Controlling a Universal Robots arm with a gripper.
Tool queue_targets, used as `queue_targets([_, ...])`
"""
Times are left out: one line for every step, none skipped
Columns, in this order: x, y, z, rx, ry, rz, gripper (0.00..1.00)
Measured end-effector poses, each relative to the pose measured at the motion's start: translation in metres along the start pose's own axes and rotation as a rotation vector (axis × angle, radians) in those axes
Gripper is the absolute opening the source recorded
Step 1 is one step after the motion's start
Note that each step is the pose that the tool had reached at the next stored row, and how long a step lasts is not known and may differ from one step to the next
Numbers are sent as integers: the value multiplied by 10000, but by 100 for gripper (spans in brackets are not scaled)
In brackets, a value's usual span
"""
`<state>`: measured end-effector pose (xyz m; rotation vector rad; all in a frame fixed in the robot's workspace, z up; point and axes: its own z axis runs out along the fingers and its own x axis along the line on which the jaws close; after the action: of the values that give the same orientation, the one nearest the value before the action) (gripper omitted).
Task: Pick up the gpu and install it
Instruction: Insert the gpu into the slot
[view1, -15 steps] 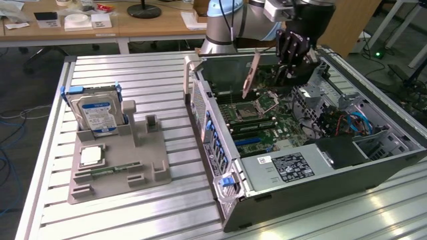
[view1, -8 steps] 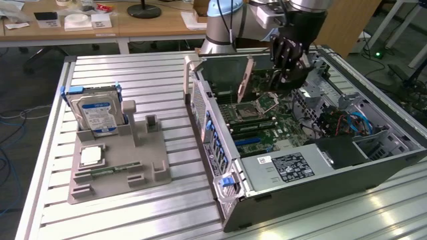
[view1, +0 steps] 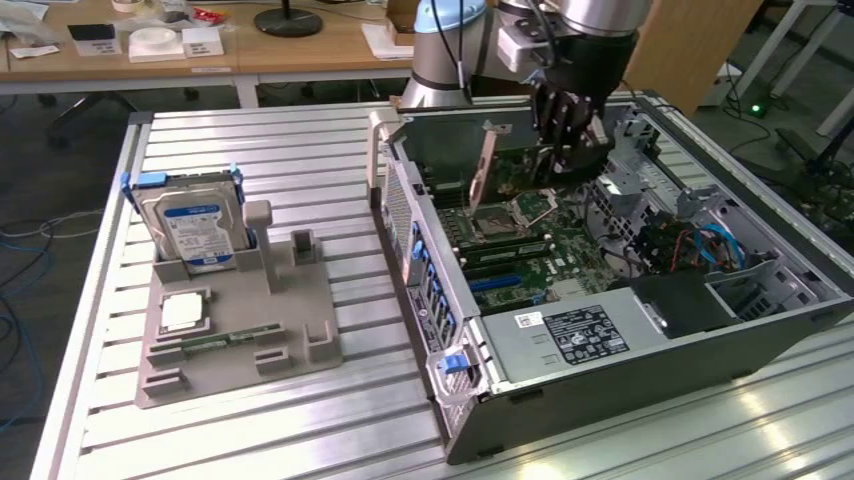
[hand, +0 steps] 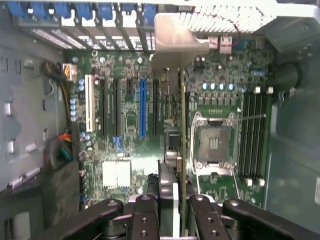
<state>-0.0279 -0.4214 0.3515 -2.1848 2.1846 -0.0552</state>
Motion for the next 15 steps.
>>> queue_targets([0, 35, 16, 0, 2, -1, 28])
queue_targets([0, 64, 32, 0, 8, 0, 28])
queue_targets([2, 78, 46, 1, 9, 4, 28])
queue_targets([11, 79, 51, -1, 12, 16, 28])
queue_targets([23, 79, 56, -1, 13, 38, 28])
queue_targets([45, 80, 58, -1, 13, 53, 28])
queue_targets([69, 80, 59, -1, 13, 64, 28])
queue_targets([93, 80, 59, 0, 12, 73, 28])
queue_targets([121, 80, 59, -1, 14, 78, 28])
queue_targets([149, 80, 59, -2, 16, 81, 28])
queue_targets([160, 80, 65, 1, 13, 81, 28])
queue_targets([162, 81, 79, 1, 10, 82, 28])
queue_targets([162, 86, 96, 0, 14, 83, 28])
queue_targets([163, 96, 115, 0, 14, 82, 28])
queue_targets([163, 110, 132, 0, 13, 81, 28])
